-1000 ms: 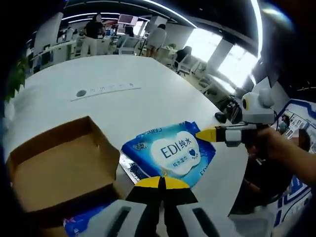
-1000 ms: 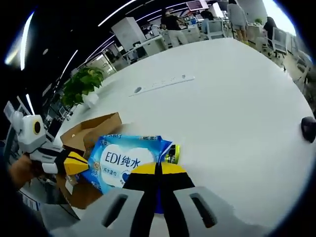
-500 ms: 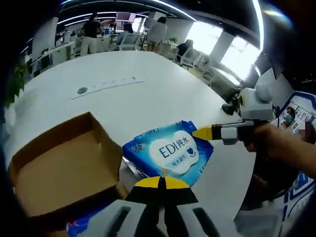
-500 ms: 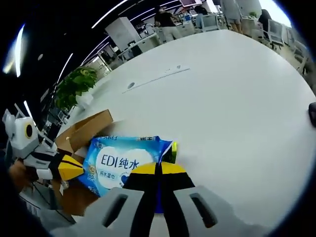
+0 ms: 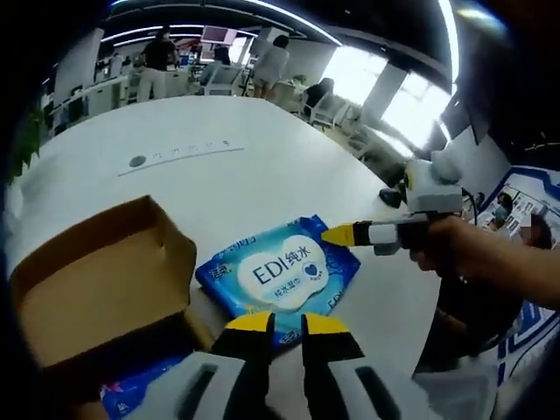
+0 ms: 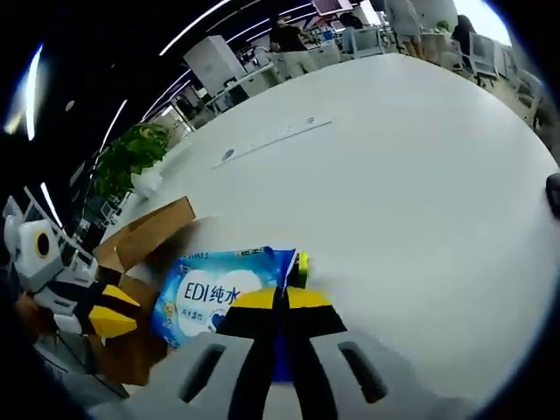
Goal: Operate the shoe box by opening the lid, removing the specified soft item, and placing it in the target area until the item is outside and the box remains undamaged.
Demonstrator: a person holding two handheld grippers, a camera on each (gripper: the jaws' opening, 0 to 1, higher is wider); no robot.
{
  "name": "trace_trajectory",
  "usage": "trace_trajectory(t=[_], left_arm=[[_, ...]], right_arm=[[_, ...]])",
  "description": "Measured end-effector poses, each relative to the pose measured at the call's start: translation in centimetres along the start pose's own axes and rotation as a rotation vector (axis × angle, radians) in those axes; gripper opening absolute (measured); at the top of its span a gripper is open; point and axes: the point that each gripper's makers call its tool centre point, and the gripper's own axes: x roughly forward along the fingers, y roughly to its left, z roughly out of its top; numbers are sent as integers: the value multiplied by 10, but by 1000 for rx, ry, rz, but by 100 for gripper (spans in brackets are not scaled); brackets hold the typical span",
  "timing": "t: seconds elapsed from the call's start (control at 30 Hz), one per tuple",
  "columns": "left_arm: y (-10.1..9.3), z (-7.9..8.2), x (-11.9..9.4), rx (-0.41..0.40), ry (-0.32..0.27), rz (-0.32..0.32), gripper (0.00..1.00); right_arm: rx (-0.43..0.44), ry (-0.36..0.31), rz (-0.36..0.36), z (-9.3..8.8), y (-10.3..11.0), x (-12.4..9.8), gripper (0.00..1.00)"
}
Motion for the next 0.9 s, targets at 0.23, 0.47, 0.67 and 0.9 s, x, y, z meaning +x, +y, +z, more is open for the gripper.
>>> trace_trajectory(t=[0.23, 0.47, 0.67, 0.9], left_arm=[[-2, 3, -14, 26, -39, 6, 20], [1, 0, -33, 28, -57, 8, 22], [8, -6, -55, 40, -71, 24, 22], [24, -17, -77, 54, -82, 54, 28]], right_arm=[[-85, -33, -27, 4, -5, -14, 12], [-187, -5, -13, -4, 4, -32, 20], [-289, 32, 8, -13, 19, -51, 25], [-416, 41, 51, -17, 52, -74, 29]])
